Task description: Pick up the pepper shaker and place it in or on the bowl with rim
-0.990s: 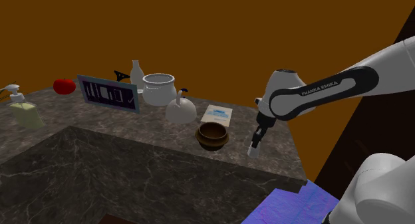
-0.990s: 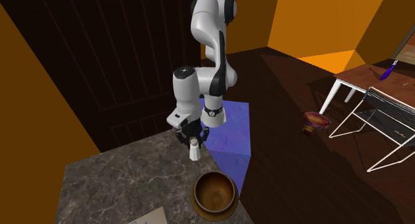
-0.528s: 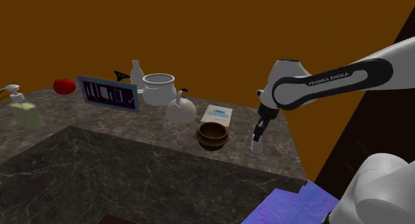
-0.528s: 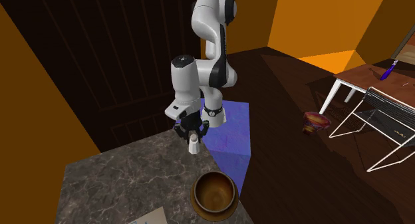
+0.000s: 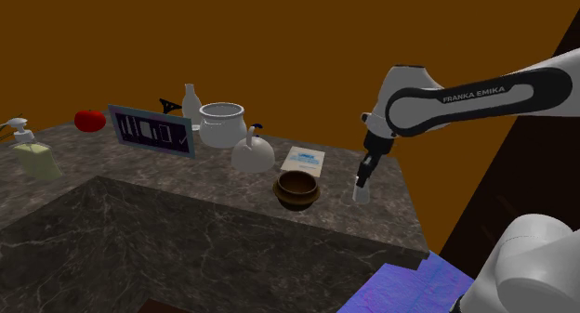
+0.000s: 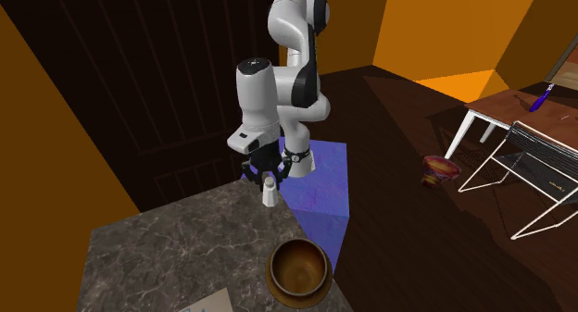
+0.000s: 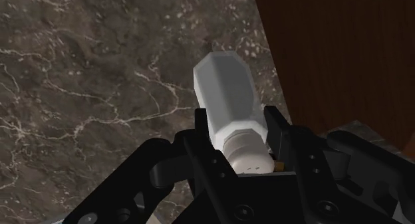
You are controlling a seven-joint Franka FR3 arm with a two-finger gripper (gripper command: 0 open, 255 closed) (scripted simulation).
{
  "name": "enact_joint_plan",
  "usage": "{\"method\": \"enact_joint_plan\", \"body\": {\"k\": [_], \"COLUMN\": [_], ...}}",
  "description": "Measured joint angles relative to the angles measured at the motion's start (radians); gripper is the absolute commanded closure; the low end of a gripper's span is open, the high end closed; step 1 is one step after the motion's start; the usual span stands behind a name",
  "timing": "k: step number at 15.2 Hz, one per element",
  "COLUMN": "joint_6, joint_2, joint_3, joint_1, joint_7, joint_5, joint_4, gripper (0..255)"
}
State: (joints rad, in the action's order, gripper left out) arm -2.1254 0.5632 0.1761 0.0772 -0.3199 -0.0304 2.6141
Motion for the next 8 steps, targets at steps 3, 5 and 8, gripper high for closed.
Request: {"method": "enact_joint_plan", "body": {"k": [3,5,8], "joint_6": [0.046,0.078,0.124], "joint_2": [0.015,0.026,0.035], "joint_3": [-0.002,-0.005,-0.01], "joint_1": [-0.001,-0.001,0.0], "joint_7": [0.002,0.004,0.008], "joint_5": [0.0,0.0,0.001], "joint_4": [-0.031,-0.052,-0.089], "gripper": [255,255,255]}}
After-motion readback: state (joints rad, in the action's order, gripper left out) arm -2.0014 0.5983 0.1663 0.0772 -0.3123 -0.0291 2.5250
